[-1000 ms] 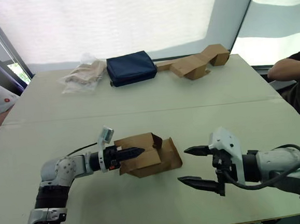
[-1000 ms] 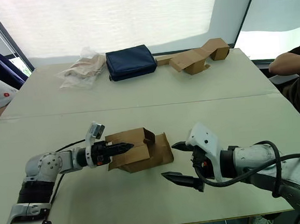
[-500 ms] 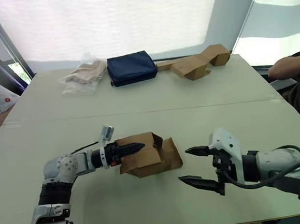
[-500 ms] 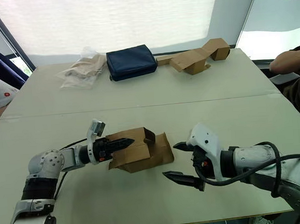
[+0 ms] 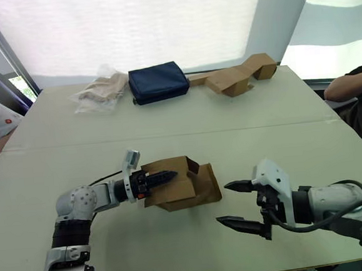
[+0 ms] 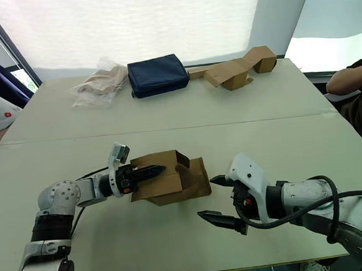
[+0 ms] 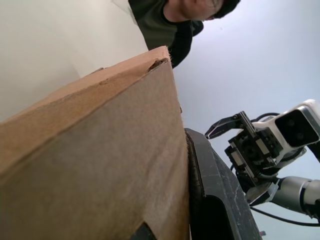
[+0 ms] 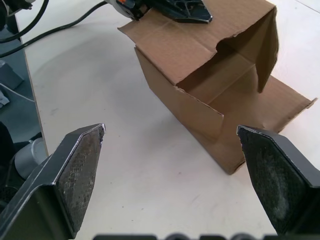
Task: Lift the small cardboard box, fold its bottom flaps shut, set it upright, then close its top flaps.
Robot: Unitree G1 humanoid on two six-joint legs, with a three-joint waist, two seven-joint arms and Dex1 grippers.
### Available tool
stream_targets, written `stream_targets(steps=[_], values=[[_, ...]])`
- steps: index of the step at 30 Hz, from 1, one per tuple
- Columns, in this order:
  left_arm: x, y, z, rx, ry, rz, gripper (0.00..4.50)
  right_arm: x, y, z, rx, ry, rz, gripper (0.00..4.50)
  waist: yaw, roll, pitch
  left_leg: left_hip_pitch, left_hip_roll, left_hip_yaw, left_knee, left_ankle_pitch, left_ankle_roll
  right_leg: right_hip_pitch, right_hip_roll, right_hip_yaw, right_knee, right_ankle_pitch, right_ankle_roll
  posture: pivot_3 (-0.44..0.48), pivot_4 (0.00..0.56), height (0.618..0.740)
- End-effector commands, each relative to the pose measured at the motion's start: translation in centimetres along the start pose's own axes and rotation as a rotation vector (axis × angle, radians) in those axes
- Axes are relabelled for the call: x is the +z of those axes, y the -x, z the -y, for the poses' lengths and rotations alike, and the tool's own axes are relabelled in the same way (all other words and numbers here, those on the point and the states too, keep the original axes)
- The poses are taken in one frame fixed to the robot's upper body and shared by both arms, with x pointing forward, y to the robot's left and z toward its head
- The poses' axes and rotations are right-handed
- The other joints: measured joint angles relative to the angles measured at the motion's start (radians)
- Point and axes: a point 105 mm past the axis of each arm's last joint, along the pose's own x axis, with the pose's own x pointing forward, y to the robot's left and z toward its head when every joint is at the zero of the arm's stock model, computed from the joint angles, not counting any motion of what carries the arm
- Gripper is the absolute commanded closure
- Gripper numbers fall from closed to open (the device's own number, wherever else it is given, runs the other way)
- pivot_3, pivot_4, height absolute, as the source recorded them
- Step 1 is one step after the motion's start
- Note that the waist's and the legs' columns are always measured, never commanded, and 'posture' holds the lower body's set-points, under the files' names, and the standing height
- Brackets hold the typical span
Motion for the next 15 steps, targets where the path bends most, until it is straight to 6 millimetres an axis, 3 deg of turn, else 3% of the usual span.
stream_targets(steps=[1,4,9,13,15], values=[[1.7,0.2,1.5,-0.027,-0.107,0.050,4.40,1.0,0.1,-0.1,-0.006,0.045,0.046,0.00,0.000,0.000,0.000,0.000,0.000,0.000,0.000,0.000,0.000,0.000,0.000,0.000,0.000,0.000,0.000,0.000,0.150,0.740],[3.7,0.3,2.8,-0.028,-0.219,0.067,4.40,2.6,0.4,1.0,-0.061,0.053,0.148,0.00,-0.001,0.000,0.000,0.000,0.000,0.000,0.000,0.000,0.000,0.000,0.000,0.000,0.000,0.000,0.000,0.000,0.150,0.740],[8.7,-0.2,8.4,-0.077,-0.558,0.033,4.40,7.7,1.9,5.9,-0.276,0.010,0.458,0.00,-0.001,-0.002,0.001,0.000,0.000,0.000,0.000,0.001,-0.002,0.000,0.001,0.000,0.000,0.000,0.000,0.000,0.150,0.740],[10.7,-0.2,10.9,-0.108,-0.729,-0.015,4.40,10.8,2.2,8.0,-0.368,-0.027,0.618,0.00,-0.002,0.000,0.000,0.000,-0.002,0.001,-0.002,0.001,-0.002,-0.001,0.001,-0.001,-0.001,0.000,0.000,0.000,0.150,0.740],[11.5,-0.3,11.7,-0.115,-0.813,-0.048,4.50,12.2,2.1,8.7,-0.395,-0.053,0.694,0.57,-0.003,0.001,0.000,-0.001,-0.001,0.001,-0.002,0.002,-0.003,-0.003,0.001,-0.001,-0.001,0.000,0.000,0.000,0.150,0.740]])
